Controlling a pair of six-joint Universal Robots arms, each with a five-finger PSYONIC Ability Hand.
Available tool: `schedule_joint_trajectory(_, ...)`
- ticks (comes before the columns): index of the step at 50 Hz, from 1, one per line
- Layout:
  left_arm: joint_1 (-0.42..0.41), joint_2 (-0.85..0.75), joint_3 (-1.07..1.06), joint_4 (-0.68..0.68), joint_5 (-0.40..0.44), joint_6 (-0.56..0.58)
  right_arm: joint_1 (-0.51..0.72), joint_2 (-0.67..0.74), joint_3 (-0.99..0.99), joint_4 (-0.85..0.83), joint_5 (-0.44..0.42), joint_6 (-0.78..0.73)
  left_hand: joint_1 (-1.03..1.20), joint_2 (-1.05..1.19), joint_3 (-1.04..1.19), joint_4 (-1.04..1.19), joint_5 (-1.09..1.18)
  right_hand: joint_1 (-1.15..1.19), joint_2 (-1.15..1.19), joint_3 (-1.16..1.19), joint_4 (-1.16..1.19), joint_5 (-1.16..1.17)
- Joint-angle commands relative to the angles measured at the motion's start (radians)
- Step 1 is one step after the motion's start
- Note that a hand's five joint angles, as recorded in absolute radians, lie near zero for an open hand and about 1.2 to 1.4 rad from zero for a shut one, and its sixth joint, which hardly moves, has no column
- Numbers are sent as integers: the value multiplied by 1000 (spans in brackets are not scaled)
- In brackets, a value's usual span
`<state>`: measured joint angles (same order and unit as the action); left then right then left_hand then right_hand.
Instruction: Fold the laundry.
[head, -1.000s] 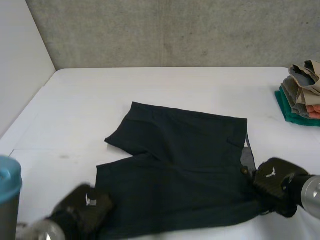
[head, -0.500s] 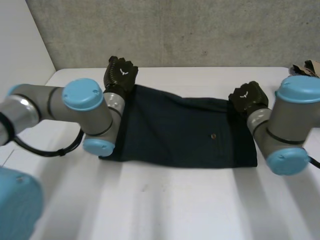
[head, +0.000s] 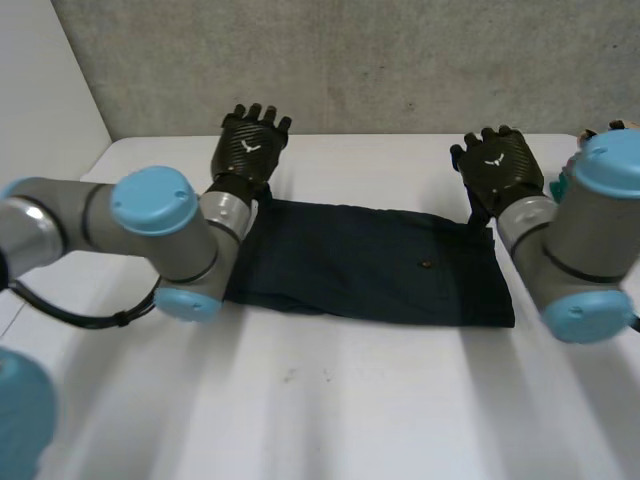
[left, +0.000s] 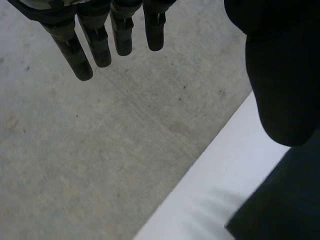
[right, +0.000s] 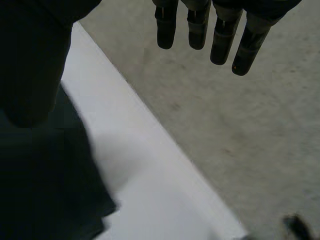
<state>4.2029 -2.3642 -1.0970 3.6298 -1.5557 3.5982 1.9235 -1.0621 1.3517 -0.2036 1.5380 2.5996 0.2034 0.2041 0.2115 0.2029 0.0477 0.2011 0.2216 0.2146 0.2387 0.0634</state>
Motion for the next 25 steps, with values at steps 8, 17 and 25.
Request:
schedule_joint_trajectory(8,14,339,-466,-14,11,-285,-92,-73,239,175,-61,113,-29,-30,-37,-28,-48,142,122,129,105,105)
schedule_joint_trajectory(17,17,335,-511,-14,11,-289,-87,10,262,50,-56,94,-29,-30,-37,-28,-48,230,210,217,192,193)
schedule_joint_trajectory(25,17,338,-509,-13,11,-289,-122,27,274,-33,-62,70,-29,-30,-37,-28,-48,1195,1175,1182,1158,1158)
